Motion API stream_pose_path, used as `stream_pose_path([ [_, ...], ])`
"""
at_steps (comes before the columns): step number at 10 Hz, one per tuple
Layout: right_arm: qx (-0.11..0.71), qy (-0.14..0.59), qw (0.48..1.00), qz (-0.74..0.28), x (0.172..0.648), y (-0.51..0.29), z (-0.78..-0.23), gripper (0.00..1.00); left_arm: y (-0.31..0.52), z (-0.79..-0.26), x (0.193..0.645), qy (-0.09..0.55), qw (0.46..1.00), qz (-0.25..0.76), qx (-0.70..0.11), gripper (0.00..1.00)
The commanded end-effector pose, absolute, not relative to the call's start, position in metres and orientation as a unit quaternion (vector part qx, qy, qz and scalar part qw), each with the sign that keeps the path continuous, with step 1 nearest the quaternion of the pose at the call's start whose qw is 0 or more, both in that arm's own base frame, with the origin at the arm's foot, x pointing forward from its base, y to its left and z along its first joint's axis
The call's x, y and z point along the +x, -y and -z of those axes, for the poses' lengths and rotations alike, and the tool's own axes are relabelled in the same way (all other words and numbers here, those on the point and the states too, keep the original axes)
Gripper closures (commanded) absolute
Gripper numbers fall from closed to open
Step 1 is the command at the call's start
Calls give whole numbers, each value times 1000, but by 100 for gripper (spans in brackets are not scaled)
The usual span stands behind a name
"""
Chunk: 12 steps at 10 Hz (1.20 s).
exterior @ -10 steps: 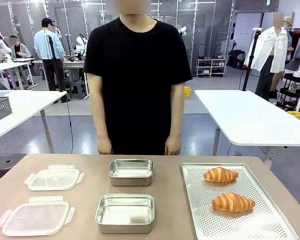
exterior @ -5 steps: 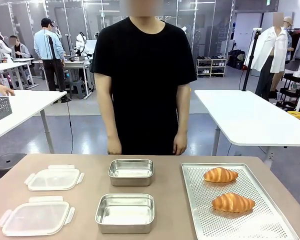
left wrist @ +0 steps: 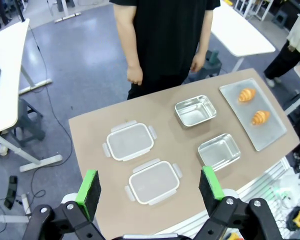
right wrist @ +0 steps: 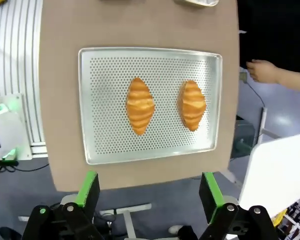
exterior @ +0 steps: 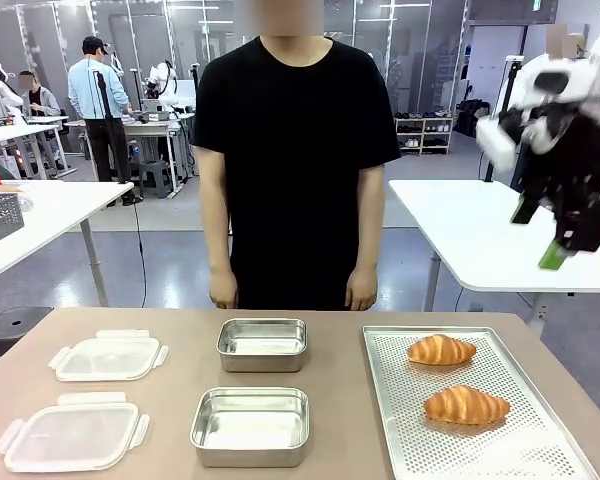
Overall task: Place the bread into the airtight container.
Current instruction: Pick up a Butter Roll and place it into an empty Airtight Container.
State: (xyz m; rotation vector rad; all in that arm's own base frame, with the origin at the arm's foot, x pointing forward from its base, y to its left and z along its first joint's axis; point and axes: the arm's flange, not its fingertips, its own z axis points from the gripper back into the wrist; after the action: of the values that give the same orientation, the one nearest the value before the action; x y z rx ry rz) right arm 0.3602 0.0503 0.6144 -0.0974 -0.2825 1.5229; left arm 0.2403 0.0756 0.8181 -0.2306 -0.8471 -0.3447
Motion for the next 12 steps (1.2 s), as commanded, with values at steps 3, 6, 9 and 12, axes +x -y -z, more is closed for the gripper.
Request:
stream_pose_path([
  [3, -74, 141, 708, -688, 375, -61, -518, 0, -75, -821, 239, 410, 889, 169, -112, 0],
  [6, -47, 107, 730, -673, 388, -59, -470, 0, -75, -821, 239, 410, 889, 169, -112, 0],
  [9, -49, 95, 731, -674, 405, -60, -433, 0, -75, -821, 239, 410, 889, 169, -112, 0],
  [12, -29, 87, 721, -687, 409, -66, -403, 0, -75, -821, 239, 410, 889, 169, -112, 0],
])
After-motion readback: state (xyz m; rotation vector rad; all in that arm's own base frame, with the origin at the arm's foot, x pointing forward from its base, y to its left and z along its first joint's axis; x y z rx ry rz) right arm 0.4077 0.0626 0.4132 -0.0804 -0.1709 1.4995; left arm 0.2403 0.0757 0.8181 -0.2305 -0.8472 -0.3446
